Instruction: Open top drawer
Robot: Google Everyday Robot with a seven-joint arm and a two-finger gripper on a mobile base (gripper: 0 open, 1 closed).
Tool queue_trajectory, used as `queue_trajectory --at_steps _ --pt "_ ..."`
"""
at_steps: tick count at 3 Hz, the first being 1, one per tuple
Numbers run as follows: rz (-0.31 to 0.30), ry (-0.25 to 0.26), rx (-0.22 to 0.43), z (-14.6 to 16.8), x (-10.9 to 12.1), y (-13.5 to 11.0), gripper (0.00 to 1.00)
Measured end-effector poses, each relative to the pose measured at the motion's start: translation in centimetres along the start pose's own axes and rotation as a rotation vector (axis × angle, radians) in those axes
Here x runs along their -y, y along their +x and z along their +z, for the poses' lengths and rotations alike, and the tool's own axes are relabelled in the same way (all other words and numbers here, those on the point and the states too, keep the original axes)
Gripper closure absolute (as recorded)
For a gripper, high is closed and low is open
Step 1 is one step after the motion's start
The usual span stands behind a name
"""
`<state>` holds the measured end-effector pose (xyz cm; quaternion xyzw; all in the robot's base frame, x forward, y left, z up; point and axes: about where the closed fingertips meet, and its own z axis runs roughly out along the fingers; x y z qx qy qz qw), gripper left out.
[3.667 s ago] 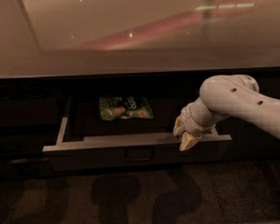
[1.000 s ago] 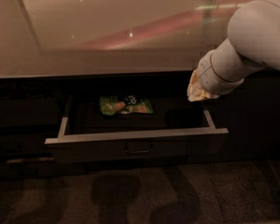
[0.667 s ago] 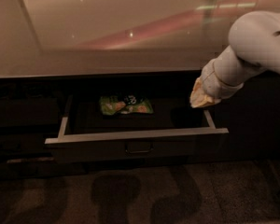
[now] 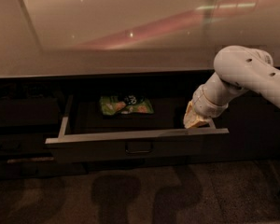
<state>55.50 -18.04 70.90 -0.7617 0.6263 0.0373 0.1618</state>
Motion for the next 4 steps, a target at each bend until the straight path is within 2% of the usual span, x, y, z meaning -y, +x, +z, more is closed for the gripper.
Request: queue_trajectory --at_steps 2,3,4 --pt "-0.003 -0.018 0.013 0.5 0.0 0.1 1.00" --pt "-0.070 -0.018 -0.026 0.8 0.4 -0.7 1.00" --pt "-0.041 -0.048 -0.018 1.8 1.4 1.2 1.00"
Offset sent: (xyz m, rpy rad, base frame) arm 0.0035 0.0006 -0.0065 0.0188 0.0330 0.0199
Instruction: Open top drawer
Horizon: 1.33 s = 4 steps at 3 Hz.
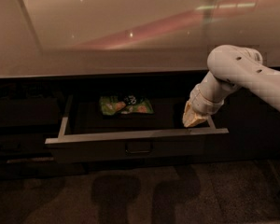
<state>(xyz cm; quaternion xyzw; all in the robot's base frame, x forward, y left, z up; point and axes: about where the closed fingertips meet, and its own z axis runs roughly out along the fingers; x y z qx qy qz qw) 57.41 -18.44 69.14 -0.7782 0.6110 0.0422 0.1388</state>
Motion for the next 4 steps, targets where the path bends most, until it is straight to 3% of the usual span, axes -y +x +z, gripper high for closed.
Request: queue_trajectory --at_steps 1,2,4 --pt "0.000 0.000 0.000 0.0 0.0 0.0 1.00" --pt "-0.001 -0.036 0.010 2.0 -0.4 0.7 1.00" --pt "-0.005 -0.041 0.007 1.8 -0.8 0.4 1.00"
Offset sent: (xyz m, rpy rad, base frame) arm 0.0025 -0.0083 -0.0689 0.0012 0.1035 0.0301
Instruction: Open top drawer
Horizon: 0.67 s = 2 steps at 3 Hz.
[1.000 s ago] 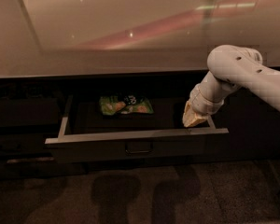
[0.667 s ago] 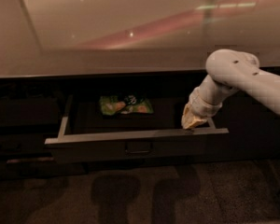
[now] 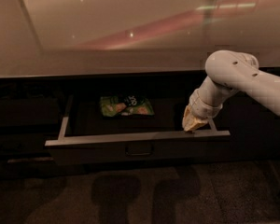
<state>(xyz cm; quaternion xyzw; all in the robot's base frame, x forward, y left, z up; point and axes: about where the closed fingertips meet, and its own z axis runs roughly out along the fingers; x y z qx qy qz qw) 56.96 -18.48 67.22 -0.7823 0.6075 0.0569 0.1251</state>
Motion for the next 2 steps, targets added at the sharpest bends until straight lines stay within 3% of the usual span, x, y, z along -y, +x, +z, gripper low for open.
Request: queue_trajectory --at_steps 2 --pt "-0.023 0.027 -0.029 0.18 -1.48 -1.33 1.00"
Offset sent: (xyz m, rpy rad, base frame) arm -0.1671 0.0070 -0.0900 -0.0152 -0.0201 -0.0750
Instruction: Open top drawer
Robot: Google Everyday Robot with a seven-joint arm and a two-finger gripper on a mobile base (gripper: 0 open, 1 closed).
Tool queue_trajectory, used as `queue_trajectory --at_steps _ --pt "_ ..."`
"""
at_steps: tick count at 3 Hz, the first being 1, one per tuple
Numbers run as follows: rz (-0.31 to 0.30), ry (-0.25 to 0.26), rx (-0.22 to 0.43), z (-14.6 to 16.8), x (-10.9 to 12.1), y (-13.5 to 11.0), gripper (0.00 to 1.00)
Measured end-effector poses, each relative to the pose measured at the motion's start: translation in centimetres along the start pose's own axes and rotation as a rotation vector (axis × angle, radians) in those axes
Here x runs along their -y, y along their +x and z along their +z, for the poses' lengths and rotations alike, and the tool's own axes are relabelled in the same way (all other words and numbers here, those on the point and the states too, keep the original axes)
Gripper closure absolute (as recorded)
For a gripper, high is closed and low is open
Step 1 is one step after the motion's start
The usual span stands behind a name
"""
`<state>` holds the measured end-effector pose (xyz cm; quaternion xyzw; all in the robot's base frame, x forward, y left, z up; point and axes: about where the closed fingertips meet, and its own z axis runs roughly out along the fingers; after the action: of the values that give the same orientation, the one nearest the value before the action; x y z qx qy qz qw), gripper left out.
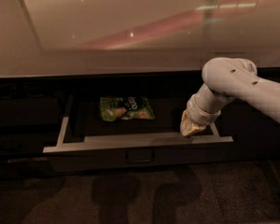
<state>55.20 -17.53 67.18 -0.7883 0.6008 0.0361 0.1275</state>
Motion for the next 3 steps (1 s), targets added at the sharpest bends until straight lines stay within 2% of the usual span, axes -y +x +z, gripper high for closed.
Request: queue_trajectory --at_steps 1,2,3 --pt "0.000 -0.010 -0.005 1.2 -2.7 -0.6 1.00" --pt "-0.003 -0.047 -0.008 3.8 -7.7 -1.6 1.00" --pt "-0.003 -0.048 -0.008 3.8 -7.7 -1.6 1.00"
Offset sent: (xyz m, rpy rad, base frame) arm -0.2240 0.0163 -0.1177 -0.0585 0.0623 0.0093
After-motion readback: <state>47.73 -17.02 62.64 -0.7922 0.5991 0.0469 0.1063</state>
